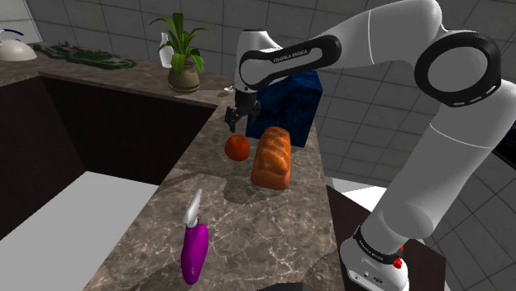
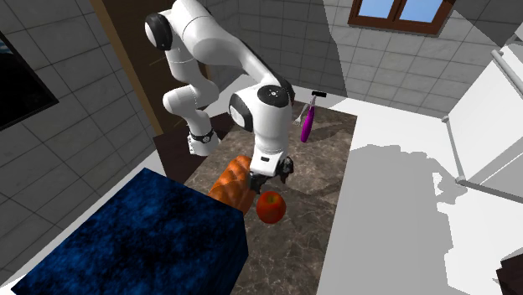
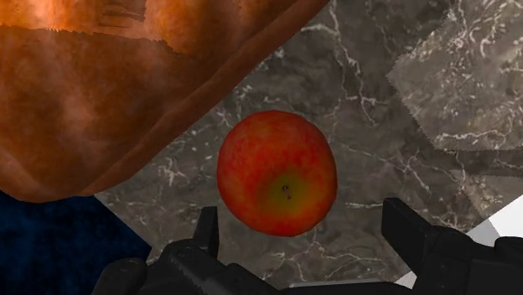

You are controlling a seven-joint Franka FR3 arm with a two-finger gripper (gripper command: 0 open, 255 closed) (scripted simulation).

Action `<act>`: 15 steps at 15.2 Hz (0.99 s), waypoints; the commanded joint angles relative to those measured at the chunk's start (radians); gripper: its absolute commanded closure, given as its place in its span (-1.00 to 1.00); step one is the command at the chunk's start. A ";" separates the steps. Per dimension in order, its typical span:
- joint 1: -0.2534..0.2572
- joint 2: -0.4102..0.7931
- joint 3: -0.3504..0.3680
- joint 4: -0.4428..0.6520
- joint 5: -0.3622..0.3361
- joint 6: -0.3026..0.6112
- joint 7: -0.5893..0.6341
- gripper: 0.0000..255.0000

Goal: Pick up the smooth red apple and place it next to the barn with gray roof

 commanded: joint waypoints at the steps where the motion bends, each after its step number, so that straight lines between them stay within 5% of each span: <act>1: 0.001 0.026 0.000 0.002 -0.007 0.026 0.008 -1.00; 14: 0.002 0.057 -0.001 -0.037 -0.012 0.095 0.011 -1.00; 15: 0.002 0.057 -0.001 -0.037 -0.012 0.095 0.011 1.00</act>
